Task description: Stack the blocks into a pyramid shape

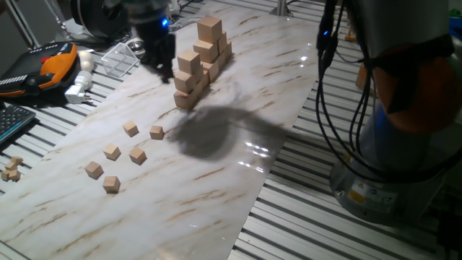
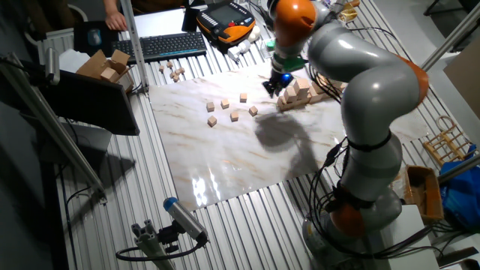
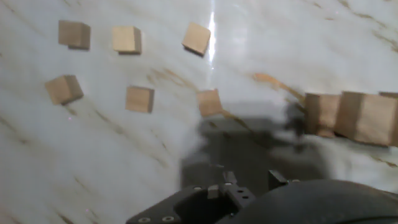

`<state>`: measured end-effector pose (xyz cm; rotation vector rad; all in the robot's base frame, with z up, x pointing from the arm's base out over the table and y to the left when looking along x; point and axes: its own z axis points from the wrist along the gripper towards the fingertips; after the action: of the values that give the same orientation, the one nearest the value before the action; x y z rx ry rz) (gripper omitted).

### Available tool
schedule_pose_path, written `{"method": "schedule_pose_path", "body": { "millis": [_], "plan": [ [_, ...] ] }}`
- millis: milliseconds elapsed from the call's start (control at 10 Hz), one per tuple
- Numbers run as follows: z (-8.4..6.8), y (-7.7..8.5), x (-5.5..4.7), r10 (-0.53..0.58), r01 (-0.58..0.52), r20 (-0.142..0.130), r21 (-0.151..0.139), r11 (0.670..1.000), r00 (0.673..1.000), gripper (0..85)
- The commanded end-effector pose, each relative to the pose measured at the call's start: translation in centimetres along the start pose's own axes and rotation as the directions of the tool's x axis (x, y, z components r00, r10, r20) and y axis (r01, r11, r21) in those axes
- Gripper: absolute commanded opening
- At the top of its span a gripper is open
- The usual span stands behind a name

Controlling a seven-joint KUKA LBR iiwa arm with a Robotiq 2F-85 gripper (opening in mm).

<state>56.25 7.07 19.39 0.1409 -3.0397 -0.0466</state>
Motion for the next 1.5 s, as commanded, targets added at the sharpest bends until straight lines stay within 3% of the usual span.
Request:
{"method": "schedule_pose_path", "body": {
  "millis": [0,100,400,600,900,1000,1300,1400],
  "plan": [
    [1.2,1.8,-0.6,0.006,-0.006,0.006,0.008,1.0,1.0,34.0],
    [2.4,2.4,-1.3,0.006,-0.006,0.008,0.016,1.0,1.0,51.0],
    [5.7,3.5,-3.3,0.023,-0.024,0.034,0.024,0.999,0.999,51.0],
    [7.4,3.9,-4.2,0.03,-0.03,0.03,-0.004,1.0,0.999,51.0],
    [9.9,6.3,-3.1,0.095,-0.094,0.066,-0.031,0.995,0.993,51.0],
    [10.2,6.7,-2.7,0.112,-0.109,0.063,-0.047,0.993,0.992,51.0],
    [9.8,6.8,-2.2,0.143,-0.141,0.031,-0.06,0.988,0.989,51.0],
    [9.7,6.9,-2.1,0.147,-0.144,0.038,-0.057,0.988,0.988,51.0]
  ]
}}
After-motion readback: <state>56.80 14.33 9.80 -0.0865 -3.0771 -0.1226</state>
